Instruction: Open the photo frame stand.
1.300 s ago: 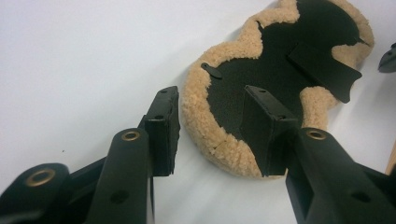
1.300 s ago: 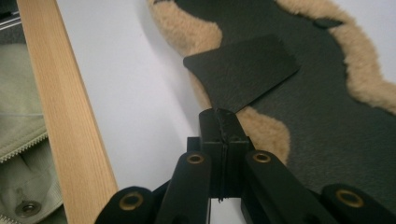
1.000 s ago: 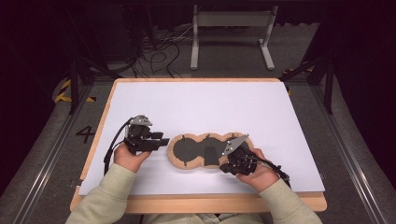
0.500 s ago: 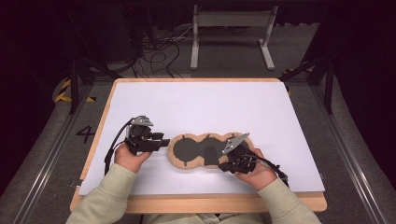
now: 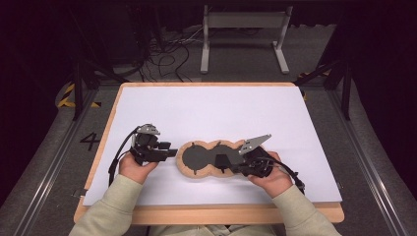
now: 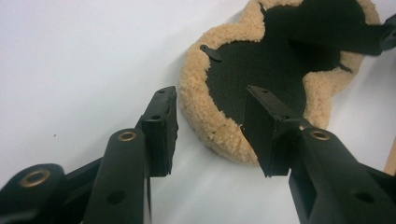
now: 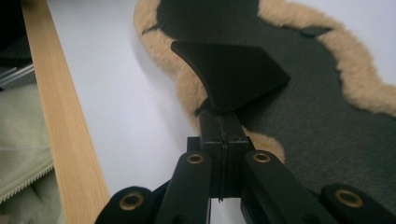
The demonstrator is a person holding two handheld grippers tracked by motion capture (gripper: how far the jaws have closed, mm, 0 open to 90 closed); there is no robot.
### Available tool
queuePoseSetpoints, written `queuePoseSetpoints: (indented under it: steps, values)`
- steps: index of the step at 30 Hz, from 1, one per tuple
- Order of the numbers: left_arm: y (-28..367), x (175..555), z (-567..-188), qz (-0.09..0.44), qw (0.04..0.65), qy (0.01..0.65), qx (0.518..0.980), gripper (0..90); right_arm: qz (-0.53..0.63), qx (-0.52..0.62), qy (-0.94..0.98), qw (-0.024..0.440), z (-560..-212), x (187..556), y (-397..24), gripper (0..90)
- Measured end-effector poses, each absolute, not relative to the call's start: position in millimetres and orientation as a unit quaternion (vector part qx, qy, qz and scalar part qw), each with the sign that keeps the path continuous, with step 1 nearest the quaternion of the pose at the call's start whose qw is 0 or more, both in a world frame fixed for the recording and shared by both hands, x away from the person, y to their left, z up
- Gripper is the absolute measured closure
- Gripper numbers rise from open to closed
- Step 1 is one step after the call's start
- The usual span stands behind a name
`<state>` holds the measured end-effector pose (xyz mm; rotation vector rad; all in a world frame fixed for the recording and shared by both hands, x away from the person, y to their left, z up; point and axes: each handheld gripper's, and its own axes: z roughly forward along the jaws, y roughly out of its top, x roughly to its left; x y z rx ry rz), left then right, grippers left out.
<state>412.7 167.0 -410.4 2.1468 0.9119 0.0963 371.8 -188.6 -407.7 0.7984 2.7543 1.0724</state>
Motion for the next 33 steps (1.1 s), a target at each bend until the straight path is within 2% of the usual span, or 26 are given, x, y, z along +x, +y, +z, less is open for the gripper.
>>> queuePoseSetpoints:
  steps: [15,21,22,26,30,33]
  values:
    - [165.5,411.0,-411.7,0.030,0.390,0.364,0.845,51.8,0.342,0.271,0.898,0.061,-404.5,371.4,-193.3,89.7]
    - [165.5,409.6,-411.5,0.023,0.404,0.386,0.829,46.0,0.357,0.298,0.882,0.083,-396.1,373.6,-211.3,74.6]
    - [166.1,409.2,-411.5,0.022,0.405,0.388,0.827,42.9,0.361,0.306,0.877,0.086,-394.2,374.1,-215.7,71.9]
    - [168.4,406.9,-414.4,0.018,0.404,0.394,0.825,41.0,0.368,0.330,0.863,0.100,-388.9,376.5,-230.0,63.4]
    - [169.2,406.6,-417.0,0.014,0.403,0.398,0.824,38.9,0.378,0.350,0.850,0.111,-385.5,378.3,-241.8,60.1]
    - [169.2,406.3,-417.0,0.017,0.407,0.402,0.820,33.9,0.377,0.374,0.839,0.118,-385.0,380.8,-250.3,52.1]
